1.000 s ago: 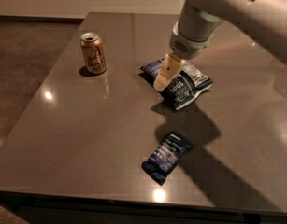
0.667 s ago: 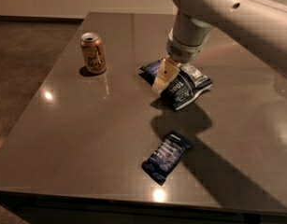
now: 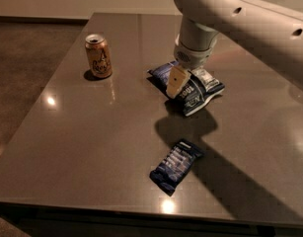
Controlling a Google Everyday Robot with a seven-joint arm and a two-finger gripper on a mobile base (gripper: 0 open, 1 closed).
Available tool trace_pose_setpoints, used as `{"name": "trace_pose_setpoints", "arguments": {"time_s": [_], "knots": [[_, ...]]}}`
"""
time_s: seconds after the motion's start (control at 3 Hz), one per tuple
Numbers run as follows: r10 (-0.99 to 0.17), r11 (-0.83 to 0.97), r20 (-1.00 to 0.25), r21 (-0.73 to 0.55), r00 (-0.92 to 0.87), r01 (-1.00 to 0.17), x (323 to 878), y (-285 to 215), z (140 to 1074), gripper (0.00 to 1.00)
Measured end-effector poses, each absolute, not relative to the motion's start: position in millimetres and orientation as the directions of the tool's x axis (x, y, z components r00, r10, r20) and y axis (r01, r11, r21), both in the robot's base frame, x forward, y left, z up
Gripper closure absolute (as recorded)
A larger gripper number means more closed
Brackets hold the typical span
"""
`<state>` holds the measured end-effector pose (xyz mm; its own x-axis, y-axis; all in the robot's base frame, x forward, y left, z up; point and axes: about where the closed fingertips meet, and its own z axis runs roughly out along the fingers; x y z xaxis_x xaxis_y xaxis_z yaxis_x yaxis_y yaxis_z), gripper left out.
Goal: Pick blue chip bag
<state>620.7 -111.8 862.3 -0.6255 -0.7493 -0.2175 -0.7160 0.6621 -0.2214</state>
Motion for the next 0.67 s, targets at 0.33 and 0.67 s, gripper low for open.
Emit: {"name": "trace_pose_setpoints", "arguments": {"time_s": [0.33,0.67], "knots": [[-0.757,0.653,-0.21,-0.229,-0.619,-0.722,619.5,-111.3,864.8,0.49],[-0.777,0.629,-0.217,-0.245,-0.591,-0.737,617.1,-106.7,879.1,0.73]]}}
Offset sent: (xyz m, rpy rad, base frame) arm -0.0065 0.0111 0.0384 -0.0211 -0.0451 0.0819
